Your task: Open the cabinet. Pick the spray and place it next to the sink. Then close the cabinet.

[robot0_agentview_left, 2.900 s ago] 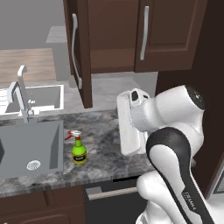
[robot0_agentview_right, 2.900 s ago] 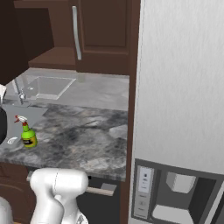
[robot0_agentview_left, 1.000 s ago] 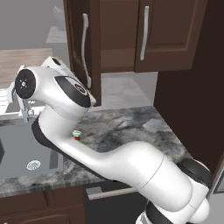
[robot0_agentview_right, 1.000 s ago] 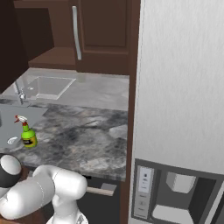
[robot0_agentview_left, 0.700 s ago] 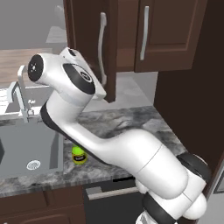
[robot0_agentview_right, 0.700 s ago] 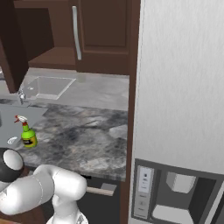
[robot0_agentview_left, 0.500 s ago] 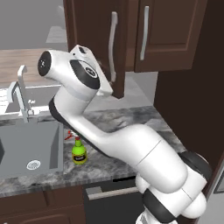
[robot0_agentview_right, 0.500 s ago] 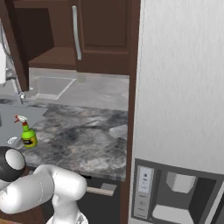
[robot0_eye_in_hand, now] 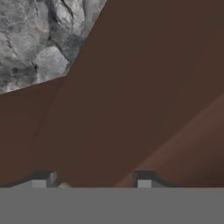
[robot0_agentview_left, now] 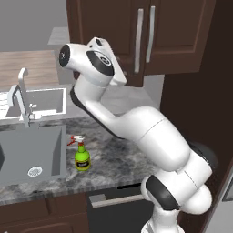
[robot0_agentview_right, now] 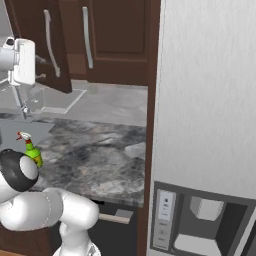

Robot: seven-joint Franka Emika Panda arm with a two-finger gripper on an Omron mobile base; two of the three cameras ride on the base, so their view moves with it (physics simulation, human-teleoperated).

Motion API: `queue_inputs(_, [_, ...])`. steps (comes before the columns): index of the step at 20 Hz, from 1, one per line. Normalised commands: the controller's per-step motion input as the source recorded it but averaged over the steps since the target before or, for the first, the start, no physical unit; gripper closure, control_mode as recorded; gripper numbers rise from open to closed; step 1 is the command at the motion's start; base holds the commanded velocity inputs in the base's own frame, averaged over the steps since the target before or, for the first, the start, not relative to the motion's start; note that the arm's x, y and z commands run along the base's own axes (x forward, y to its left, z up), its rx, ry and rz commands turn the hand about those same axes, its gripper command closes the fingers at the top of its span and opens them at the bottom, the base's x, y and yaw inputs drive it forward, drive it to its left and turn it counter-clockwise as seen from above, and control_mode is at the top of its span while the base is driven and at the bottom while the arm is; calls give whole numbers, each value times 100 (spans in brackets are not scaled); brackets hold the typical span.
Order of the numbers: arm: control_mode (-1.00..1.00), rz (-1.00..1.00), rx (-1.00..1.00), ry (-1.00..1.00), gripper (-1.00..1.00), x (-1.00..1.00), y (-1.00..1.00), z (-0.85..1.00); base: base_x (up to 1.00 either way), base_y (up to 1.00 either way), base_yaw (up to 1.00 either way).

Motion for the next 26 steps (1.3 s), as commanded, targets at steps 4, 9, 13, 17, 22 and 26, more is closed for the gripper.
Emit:
queue_inputs(4, [-100, 0, 5, -12, -100, 82, -86, 46, 0, 0, 0])
queue_inputs(9, [-100, 0, 7, -9, -100, 74, -91, 43, 0, 0, 0])
queue_inputs(13, [-100, 0, 7, -2, -100, 75, -96, 29, 0, 0, 0])
queue_inputs(17, [-100, 0, 10, 0, -100, 16, -80, 10, 0, 0, 0])
queue_inputs(22, [-100, 2, 15, 0, -100, -91, -29, 18, 0, 0, 0])
queue_inputs(26, [-100, 7, 17, 0, -100, -100, -11, 9, 0, 0, 0])
